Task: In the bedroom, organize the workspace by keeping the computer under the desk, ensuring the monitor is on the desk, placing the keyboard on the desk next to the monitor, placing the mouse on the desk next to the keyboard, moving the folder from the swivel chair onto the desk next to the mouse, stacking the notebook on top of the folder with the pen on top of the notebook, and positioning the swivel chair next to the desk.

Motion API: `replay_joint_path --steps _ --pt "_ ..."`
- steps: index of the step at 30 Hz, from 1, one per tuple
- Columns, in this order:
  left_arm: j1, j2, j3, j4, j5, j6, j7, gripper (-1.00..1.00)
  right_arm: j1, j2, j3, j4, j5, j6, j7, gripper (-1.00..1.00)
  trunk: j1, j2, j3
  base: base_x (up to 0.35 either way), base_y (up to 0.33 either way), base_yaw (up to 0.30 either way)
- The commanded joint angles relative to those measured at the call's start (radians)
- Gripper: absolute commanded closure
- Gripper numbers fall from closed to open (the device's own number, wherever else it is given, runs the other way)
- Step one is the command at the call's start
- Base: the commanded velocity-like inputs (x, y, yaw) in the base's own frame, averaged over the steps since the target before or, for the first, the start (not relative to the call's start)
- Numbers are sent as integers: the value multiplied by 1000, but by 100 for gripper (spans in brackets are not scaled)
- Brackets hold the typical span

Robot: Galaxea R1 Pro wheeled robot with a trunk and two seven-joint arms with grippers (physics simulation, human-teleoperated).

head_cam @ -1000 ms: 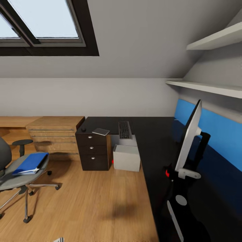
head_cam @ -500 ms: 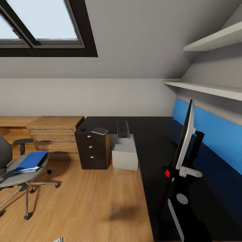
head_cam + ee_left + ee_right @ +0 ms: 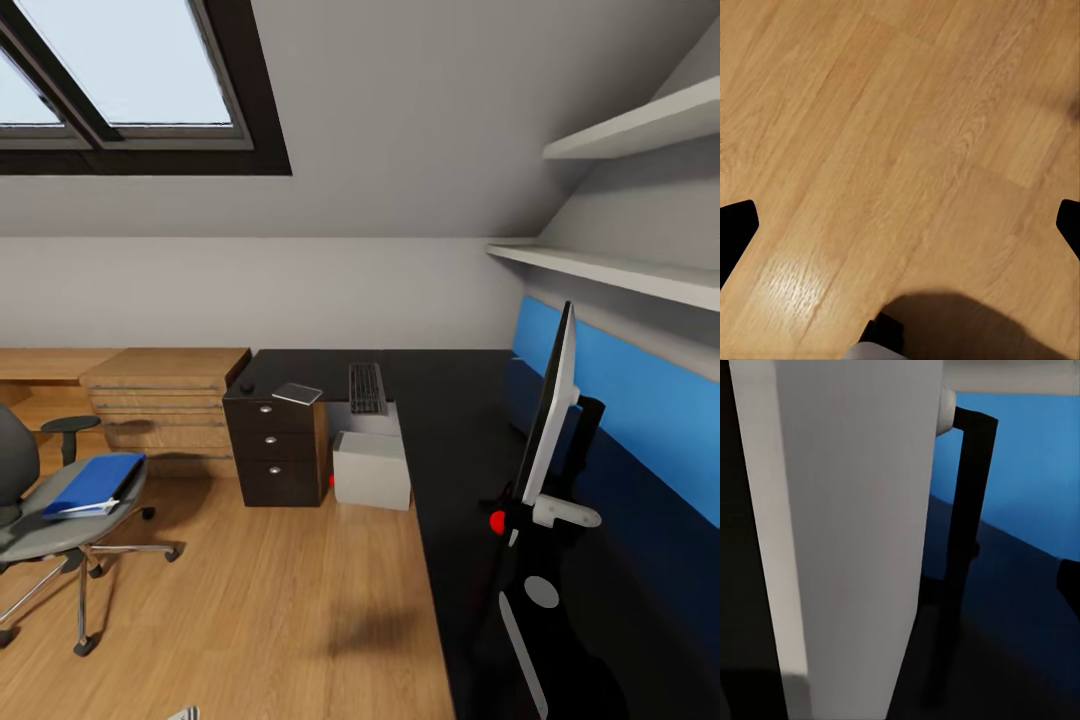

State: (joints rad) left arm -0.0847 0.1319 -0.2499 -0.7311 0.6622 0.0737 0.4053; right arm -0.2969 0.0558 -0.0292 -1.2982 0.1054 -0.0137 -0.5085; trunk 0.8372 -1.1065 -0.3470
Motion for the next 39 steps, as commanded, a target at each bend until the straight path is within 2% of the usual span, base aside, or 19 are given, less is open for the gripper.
replay_joint_path --steps 1,18,39 --pt "0 2 -6 -2 5 3 9 -100 -1 1 -1 0 8 0 -2 -100 -4 6 2 0 0 0" --pt "0 2 -8 -2 4 3 9 -100 -1 1 2 1 7 -3 2 -100 -4 6 2 -2 -7 0" --pt "0 3 -6 -2 5 3 9 -100 1 4 7 13 8 -8 6 -100 -4 6 2 -104 -250 0"
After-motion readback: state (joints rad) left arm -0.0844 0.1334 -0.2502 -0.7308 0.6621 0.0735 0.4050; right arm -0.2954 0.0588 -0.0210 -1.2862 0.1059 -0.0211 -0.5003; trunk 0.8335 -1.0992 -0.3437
